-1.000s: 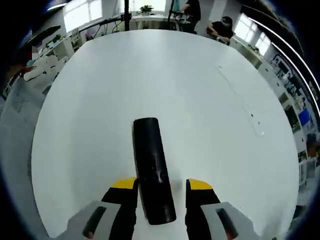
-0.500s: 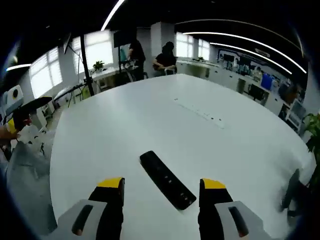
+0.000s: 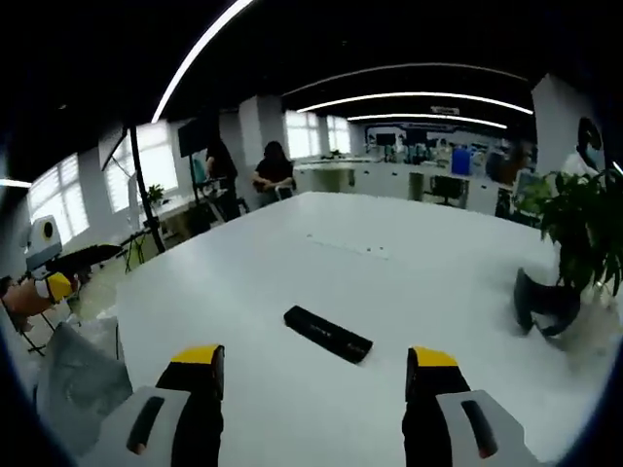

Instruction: Press the specified remote control buttons in sequence, fully releasing each button before pressing the next.

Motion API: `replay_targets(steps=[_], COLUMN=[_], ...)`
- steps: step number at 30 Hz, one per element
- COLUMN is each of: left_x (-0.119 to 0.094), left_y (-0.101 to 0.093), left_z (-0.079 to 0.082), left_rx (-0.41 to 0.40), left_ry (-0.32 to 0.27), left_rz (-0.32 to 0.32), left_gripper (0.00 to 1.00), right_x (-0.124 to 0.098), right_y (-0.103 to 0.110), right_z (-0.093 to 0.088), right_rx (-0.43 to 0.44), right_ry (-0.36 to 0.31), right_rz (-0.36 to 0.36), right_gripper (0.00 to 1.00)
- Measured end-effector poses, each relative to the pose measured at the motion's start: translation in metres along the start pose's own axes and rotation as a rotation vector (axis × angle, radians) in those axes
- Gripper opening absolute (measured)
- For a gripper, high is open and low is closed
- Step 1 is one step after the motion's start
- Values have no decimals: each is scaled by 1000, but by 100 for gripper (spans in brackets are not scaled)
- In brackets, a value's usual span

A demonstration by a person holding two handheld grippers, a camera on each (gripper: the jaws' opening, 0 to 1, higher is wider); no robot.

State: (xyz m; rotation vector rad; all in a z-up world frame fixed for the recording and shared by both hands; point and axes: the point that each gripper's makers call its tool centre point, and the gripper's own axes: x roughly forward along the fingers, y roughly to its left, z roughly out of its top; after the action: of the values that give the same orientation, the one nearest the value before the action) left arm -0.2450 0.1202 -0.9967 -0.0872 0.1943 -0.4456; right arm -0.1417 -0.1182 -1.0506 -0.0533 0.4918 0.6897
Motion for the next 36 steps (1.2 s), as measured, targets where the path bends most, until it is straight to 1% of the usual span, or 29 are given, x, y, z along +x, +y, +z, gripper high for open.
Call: replay_targets(steps=[3,4,6,7,9,11,12,13,16,19,20,23,25,27,31,34,36], left_x=[-5,-6,-9,-10,-13,-16,-18,-20,-26,-30,-32,-35,-37,-39,-41,-42,-42], left_y=[-5,-5,-8,-9,-11,-14,-16,-18,-24,-28,-30,-32,-32,-32,-30,-28,-27], left_z=[2,2,4,4,5,5,5,5,3,0,-3,-8,-9,-10,-11,-12,-11], left_rx=[6,9,14,17,21,24,27,30,32,28,26,28,26,23,15,16,9], left_ry=[2,2,2,1,1,0,3,3,5,8,15,29,33,31,32,34,29], left_rz=[-5,-4,-5,-5,-3,-2,-2,-3,0,5,5,15,20,26,32,37,38], left_gripper=[96,96,96,96,96,96,96,96,96,96,96,96,96,96,97,97,97], right_x=[-20,-25,-36,-40,-48,-57,-63,-69,-83,-93,-97,-104,-109,-117,-127,-134,-140], right_y=[5,6,6,8,10,14,14,16,26,31,36,42,48,50,53,50,47], right_z=[-2,-3,1,1,0,-1,-3,-2,-4,-7,-6,-6,-3,0,3,5,7], right_rx=[16,18,35,43,52,56,50,29,29,32,29,20,33,46,64,69,88], right_ry=[-32,-36,-85,-96,-107,-118,-120,-133,-145,-154,-159,-170,-203,-230,-250,-262,-276], right_rz=[-36,-43,-69,-74,-79,-83,-85,-102,-108,-116,-118,-119,-101,-107,-117,-139,-150], right_gripper=[81,80,79,80,83,83,82,81,85,87,88,92,95,97,99,99,99])
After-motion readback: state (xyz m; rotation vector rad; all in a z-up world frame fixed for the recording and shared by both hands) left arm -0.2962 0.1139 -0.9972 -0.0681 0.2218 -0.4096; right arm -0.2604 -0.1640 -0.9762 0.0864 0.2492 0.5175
